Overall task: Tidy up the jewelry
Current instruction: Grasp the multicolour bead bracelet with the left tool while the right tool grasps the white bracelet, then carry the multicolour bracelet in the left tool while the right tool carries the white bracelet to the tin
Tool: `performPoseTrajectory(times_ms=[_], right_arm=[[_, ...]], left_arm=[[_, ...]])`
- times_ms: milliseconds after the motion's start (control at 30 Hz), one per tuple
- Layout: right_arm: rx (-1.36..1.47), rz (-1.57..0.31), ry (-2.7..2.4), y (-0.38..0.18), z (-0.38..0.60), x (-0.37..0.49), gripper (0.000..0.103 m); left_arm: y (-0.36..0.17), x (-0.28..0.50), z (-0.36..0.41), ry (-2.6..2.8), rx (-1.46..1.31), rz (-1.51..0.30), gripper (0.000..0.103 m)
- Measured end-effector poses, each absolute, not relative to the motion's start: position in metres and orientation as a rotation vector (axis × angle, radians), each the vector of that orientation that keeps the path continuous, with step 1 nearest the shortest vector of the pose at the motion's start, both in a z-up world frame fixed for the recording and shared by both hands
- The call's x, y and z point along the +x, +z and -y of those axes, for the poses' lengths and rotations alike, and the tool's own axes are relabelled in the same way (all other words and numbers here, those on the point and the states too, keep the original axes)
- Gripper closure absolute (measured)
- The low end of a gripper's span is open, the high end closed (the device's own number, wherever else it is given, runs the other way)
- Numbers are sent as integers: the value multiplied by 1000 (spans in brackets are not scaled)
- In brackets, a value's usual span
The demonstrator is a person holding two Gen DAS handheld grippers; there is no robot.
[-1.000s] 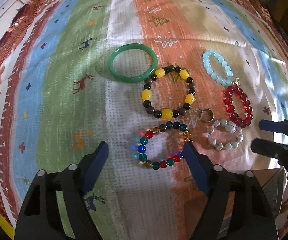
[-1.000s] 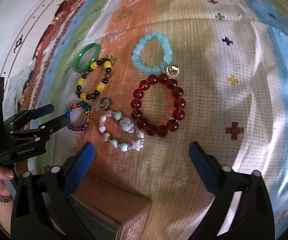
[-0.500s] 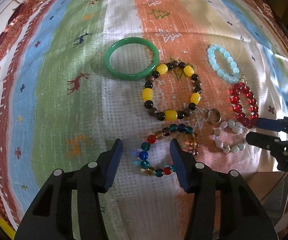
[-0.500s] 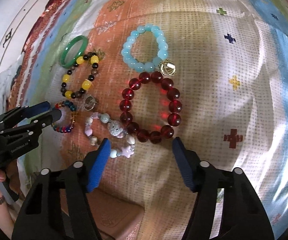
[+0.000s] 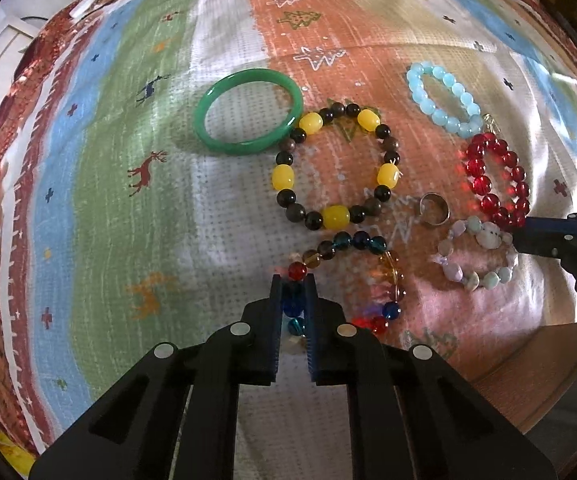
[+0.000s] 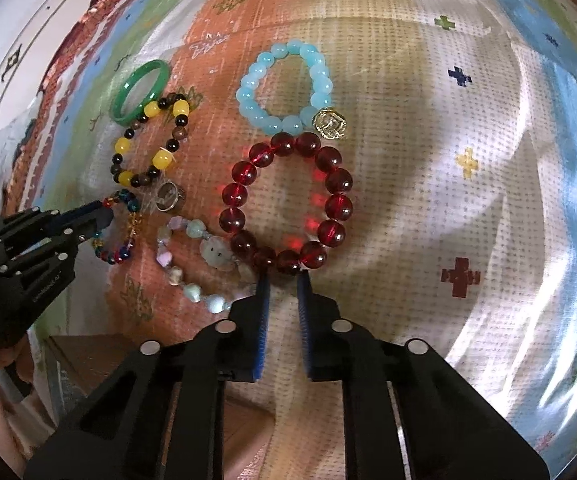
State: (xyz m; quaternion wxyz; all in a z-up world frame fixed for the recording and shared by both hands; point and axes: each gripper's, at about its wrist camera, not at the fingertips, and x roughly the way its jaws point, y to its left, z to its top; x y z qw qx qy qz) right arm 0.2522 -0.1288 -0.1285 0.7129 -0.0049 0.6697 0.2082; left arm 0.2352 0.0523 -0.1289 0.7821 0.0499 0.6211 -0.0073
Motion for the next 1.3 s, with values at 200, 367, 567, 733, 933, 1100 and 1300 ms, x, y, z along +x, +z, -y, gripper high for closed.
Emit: performPoseTrajectory(times_ms=[200, 367, 567, 733, 933, 1100, 1300], right_arm=[[98, -1525, 486, -128, 137, 256, 90], [140, -1542, 504, -127, 141, 256, 82], [113, -1538, 521, -125, 132, 253, 72], [101, -1546, 524, -128, 128, 257, 70], [-8, -1526, 523, -129, 109, 254, 69], [-68, -1502, 519, -131, 100, 249, 75], [-80, -1491, 502, -134, 102, 251, 88]], left_arm=[[-124, 225, -56, -17, 103, -1339, 94], [-125, 229, -61, -20, 99, -1344, 94], [-127, 233, -67, -24, 93, -1348, 93], [-127, 233, -64, -17, 110, -1346, 93], [-127, 232, -60, -17, 111, -1349, 93], [-127, 232, -57, -12, 130, -1346, 93], [-125, 230, -56, -22, 115, -1348, 94]])
